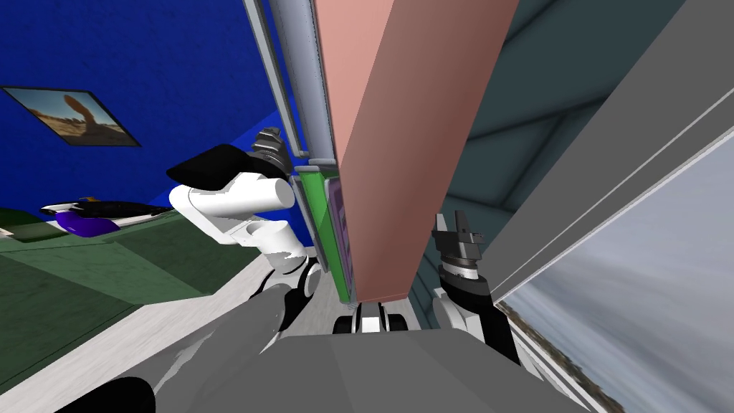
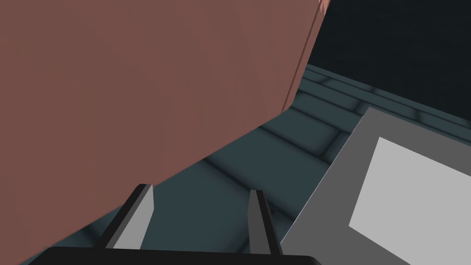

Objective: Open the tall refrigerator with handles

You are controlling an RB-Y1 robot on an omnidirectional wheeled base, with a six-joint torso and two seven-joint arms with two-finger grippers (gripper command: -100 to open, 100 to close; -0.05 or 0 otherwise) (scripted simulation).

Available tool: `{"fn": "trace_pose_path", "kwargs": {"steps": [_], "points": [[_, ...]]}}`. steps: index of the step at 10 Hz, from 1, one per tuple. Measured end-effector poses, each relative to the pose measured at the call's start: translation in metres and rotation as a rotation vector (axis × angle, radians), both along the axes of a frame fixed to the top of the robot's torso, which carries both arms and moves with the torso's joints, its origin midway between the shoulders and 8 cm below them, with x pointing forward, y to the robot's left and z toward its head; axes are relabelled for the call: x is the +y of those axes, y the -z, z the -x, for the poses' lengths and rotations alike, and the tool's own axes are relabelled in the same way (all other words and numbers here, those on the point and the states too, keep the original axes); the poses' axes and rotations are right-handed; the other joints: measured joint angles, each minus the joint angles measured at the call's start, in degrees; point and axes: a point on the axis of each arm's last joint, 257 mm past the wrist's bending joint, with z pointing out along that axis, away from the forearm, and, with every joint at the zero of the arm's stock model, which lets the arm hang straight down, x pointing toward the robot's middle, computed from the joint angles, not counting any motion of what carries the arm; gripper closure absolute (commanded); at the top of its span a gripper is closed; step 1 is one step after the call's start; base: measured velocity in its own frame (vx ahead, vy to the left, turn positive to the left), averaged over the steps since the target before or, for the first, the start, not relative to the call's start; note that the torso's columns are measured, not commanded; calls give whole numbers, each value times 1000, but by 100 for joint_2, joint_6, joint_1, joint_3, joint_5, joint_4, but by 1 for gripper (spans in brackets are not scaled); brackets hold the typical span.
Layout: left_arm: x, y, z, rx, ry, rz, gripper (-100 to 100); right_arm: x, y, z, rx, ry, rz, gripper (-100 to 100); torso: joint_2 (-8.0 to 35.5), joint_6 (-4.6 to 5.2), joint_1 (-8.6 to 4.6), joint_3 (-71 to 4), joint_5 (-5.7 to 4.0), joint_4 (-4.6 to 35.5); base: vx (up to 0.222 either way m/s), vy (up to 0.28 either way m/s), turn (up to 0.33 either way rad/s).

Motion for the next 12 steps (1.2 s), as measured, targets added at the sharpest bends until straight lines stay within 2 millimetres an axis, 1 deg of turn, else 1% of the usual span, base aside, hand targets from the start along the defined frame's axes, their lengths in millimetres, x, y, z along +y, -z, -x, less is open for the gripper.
{"fn": "trace_pose_path", "kwargs": {"steps": [3, 5, 12], "points": [[2, -4, -9, 34, -6, 13, -100, 0, 0, 0, 0, 0, 0, 0, -3, -6, 27, 2, 18, -11, -6, -2, 14], [1, -4, -15, 67, -4, 28, -100, 0, 0, 0, 0, 0, 0, 0, -4, -7, 27, 2, 20, -14, -10, 1, 27], [-12, 0, -42, 191, 29, 84, -100, 0, 0, 0, 0, 0, 0, 0, -27, -1, 19, -14, 17, -25, -9, -1, 18]]}}
